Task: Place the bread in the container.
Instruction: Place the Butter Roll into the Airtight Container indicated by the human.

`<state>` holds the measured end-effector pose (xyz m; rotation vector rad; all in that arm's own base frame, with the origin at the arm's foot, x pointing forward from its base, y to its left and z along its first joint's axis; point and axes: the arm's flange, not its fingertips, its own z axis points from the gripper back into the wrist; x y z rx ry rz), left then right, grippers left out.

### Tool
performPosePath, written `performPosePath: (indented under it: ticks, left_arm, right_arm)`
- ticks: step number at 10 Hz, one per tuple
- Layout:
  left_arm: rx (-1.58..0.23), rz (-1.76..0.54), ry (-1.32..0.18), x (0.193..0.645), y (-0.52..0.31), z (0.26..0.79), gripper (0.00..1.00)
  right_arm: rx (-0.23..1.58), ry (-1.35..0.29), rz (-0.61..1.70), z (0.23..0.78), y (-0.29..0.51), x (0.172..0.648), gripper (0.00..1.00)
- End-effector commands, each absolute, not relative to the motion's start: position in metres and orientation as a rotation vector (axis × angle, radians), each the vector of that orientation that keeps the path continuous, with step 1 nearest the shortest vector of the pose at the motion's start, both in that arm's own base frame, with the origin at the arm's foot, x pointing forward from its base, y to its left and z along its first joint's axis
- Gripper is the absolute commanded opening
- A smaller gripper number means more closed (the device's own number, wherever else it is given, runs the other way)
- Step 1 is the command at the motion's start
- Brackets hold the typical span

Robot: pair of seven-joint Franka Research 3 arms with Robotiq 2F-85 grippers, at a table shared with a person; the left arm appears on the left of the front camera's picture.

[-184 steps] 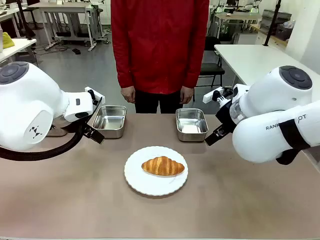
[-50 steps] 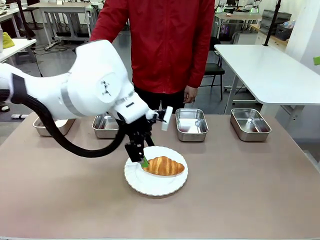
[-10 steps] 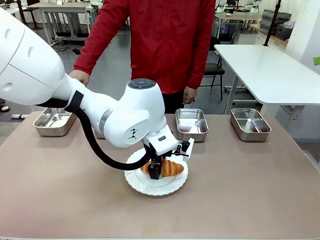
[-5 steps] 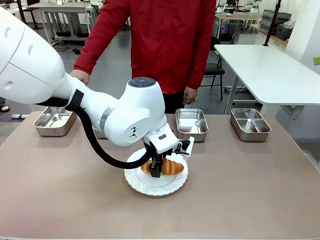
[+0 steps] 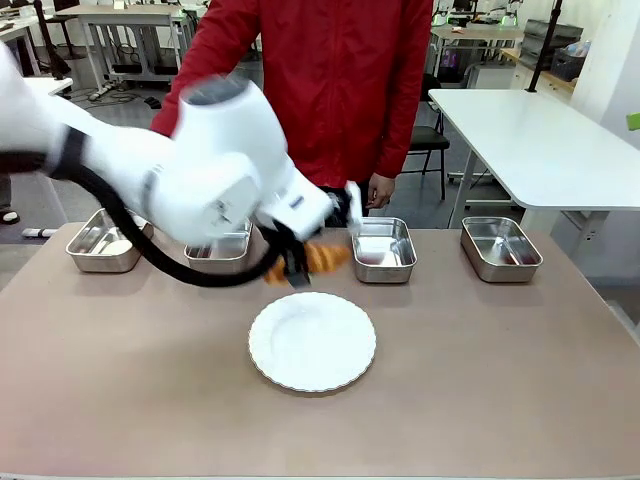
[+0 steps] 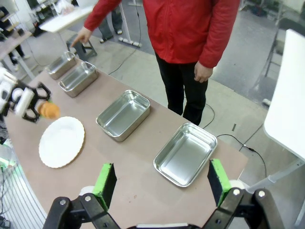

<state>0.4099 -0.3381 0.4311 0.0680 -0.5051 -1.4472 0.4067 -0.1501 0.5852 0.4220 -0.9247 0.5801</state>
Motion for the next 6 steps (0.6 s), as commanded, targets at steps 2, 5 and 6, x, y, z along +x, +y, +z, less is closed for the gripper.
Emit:
performPosePath:
  ticks: [2, 5, 6]
  left_arm:
    - [0.214, -0.893, -0.435, 0.407, -0.248, 0.480, 0.49]
    - [0.281, -0.460, -0.336, 0.428, -0.149, 0.492, 0.49]
    - [0.248, -0.434, -0.313, 0.433, -0.134, 0.486, 0.49]
  right_arm:
    - [0.421, -0.929, 0.578, 0.586, -0.150, 0.406, 1.00]
    - [0.421, -0.929, 0.578, 0.586, -0.150, 0.406, 1.00]
    - [0.421, -0.929, 0.578, 0.586, -0.150, 0.406, 1.00]
